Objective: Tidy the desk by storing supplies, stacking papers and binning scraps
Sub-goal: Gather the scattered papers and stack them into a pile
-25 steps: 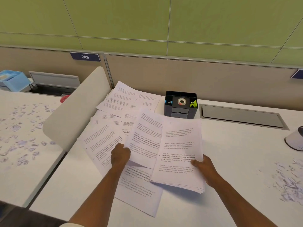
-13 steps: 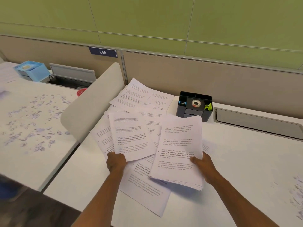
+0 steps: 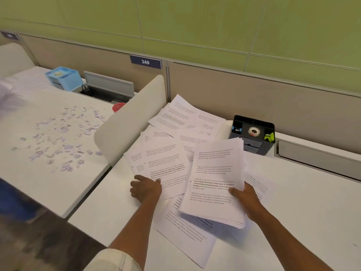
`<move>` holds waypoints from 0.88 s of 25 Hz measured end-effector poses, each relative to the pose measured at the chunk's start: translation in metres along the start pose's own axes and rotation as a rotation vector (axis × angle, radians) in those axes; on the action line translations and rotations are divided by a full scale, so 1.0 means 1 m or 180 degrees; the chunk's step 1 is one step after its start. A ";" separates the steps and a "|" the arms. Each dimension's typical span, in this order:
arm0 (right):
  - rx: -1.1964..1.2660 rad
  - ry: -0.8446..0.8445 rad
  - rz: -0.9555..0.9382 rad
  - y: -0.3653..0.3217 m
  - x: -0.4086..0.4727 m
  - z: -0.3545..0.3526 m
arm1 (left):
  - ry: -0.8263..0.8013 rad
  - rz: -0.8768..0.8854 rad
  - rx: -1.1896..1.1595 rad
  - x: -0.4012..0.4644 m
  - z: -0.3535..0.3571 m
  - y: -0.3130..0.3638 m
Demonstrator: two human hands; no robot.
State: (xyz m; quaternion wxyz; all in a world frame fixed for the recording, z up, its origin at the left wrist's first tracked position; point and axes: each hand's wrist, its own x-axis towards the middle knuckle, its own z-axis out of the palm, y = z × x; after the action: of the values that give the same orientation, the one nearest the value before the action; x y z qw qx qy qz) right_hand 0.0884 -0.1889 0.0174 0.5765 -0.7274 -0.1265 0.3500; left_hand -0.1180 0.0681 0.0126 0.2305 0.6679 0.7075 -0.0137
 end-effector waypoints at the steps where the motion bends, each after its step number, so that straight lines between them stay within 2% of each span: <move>1: 0.0016 0.0033 -0.0003 0.000 0.000 -0.001 | -0.0004 0.0007 0.0098 0.004 0.000 0.003; 4: 0.0055 0.0134 -0.0020 -0.001 0.002 -0.010 | -0.0074 -0.0133 0.0170 0.014 0.001 0.014; 9: 0.0050 0.0235 -0.0016 0.002 0.005 -0.023 | -0.0318 -0.0433 -0.0277 0.027 -0.001 0.026; 12: 0.0117 0.0280 -0.0028 0.002 0.004 -0.028 | -0.0349 -0.0237 -0.0409 0.031 -0.002 0.018; 17: 0.0202 0.0345 -0.0038 0.004 0.001 -0.033 | -0.0006 0.0232 -0.0562 0.027 -0.009 0.005; 22: 0.0261 0.0390 -0.0035 0.004 -0.006 -0.045 | -0.0162 0.0672 -0.1693 0.030 -0.021 0.002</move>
State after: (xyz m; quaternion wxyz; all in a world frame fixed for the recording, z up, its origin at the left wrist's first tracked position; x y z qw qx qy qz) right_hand 0.1128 -0.2273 0.0202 0.6144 -0.7226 -0.0804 0.3065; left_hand -0.1225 0.1035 0.0212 0.4155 0.6533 0.6068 0.1796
